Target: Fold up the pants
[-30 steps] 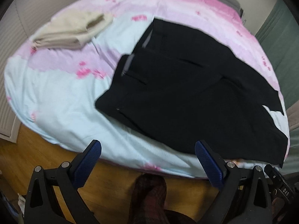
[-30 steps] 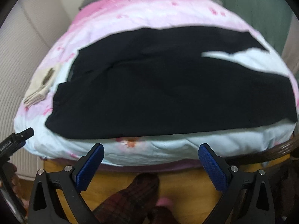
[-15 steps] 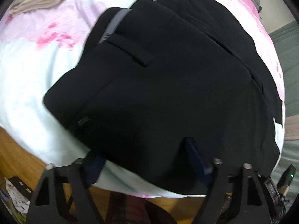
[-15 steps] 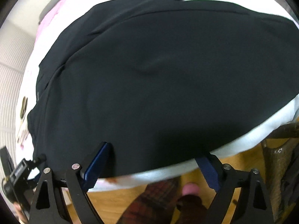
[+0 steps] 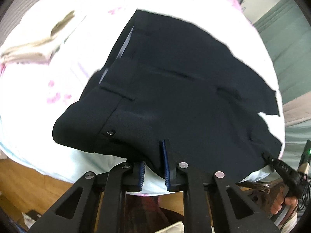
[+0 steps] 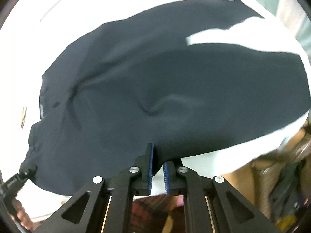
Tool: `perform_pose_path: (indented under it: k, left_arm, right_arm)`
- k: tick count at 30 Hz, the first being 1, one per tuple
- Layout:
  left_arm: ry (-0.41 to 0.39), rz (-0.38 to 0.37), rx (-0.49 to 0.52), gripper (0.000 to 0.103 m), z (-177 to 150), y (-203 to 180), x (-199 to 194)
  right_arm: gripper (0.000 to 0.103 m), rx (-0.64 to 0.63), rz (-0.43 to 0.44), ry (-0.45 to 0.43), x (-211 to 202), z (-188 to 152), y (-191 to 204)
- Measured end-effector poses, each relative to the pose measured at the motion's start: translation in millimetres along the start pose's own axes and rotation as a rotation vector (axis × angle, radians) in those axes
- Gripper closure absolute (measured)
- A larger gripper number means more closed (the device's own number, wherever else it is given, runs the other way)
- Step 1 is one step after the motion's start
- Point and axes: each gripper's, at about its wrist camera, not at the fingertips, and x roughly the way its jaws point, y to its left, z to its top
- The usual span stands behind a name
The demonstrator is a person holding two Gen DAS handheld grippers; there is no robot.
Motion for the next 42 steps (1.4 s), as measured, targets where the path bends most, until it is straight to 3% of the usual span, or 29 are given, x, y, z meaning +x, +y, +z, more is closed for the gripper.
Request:
perform_pose_path:
  k: [10, 14, 18, 26, 31, 42]
  left_arm:
    - [-0.194, -0.038, 0.030, 0.090, 78.7, -34.8, -72.9]
    - [-0.257, -0.002, 0.040, 0.090, 130.2, -50.3, -68.7]
    - [-0.274, 0.050, 0.016, 0.090, 163.0, -63.8, -52.6]
    - [-0.218, 0.128, -0.074, 0.090, 246.4, -60.2, 27.7]
    - [-0.119, 0.191, -0.073, 0.090, 292.4, -56.9, 90.1]
    - [0.086, 0.305, -0.065, 0.088, 340.1, -42.5, 181.0]
  right_arm:
    - [0.095, 0.049, 0.106, -0.192, -96.6, 50.6, 8.7]
    - [0.095, 0.000, 0.123, -0.236, -107.5, 103.5, 19.8]
    - [0.096, -0.029, 0.130, -0.206, -94.6, 147.9, 30.8]
    - [0.096, -0.109, 0.132, -0.111, -27.0, 254.5, 73.5]
    - [0.096, -0.157, 0.100, -0.051, 29.9, 301.6, 96.2]
    - [0.095, -0.239, 0.008, 0.086, 121.8, 350.2, 121.2]
